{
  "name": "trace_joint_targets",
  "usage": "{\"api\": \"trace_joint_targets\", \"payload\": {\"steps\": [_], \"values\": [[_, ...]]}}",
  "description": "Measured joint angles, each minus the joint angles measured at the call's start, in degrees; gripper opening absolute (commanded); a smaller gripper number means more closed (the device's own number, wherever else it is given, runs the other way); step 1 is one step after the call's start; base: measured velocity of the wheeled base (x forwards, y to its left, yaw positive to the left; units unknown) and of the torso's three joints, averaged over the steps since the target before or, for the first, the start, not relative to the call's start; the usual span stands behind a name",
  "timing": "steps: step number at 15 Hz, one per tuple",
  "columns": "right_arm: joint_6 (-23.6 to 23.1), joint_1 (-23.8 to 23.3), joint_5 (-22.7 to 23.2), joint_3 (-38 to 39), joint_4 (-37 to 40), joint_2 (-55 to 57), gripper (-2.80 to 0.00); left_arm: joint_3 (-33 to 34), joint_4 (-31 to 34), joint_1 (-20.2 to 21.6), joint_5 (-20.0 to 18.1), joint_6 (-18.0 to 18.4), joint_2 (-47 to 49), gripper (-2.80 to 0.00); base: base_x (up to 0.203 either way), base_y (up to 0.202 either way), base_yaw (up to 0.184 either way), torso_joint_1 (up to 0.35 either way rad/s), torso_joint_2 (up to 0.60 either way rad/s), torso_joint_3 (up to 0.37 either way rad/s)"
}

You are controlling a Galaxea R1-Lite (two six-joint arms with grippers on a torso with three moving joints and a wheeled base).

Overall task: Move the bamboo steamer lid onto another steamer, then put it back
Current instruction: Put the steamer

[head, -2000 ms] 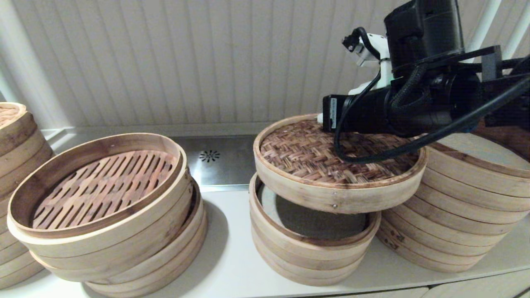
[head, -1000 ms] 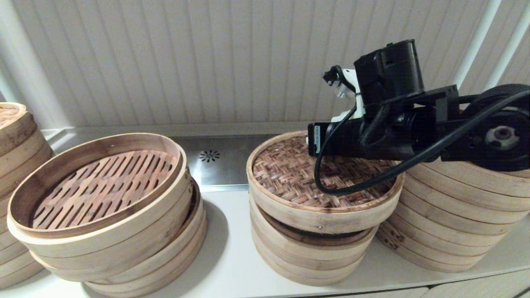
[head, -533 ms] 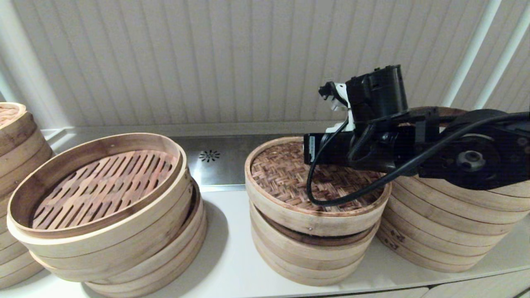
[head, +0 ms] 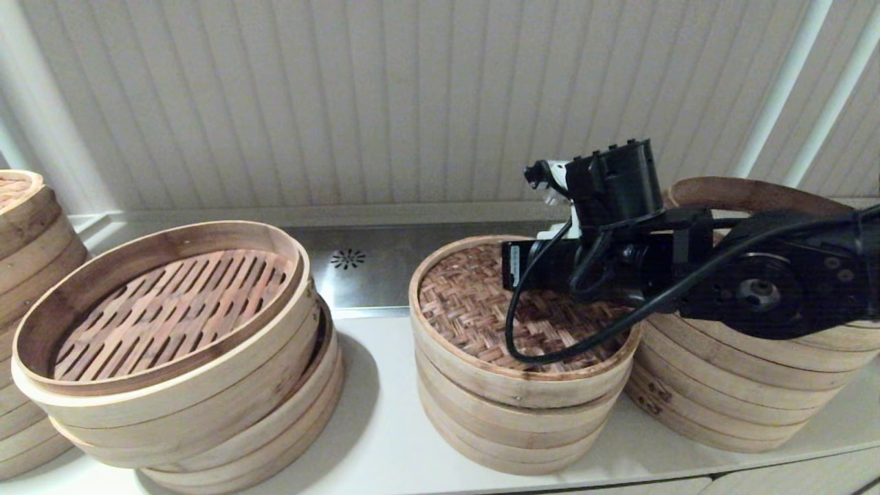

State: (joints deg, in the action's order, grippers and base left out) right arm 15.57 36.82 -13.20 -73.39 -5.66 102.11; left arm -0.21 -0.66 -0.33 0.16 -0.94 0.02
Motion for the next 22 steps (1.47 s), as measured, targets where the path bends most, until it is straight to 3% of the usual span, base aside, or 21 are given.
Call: {"api": "trace_joint_targets", "payload": {"steps": [22], "values": [[-0.3, 0.7, 0.1, 4.3, -1.0, -1.5, -2.80, 0.0, 0.0, 0.0, 0.0, 0.0, 0.0, -2.80, 0.000, 0.000, 0.000, 0.000, 0.00, 0.000]]}}
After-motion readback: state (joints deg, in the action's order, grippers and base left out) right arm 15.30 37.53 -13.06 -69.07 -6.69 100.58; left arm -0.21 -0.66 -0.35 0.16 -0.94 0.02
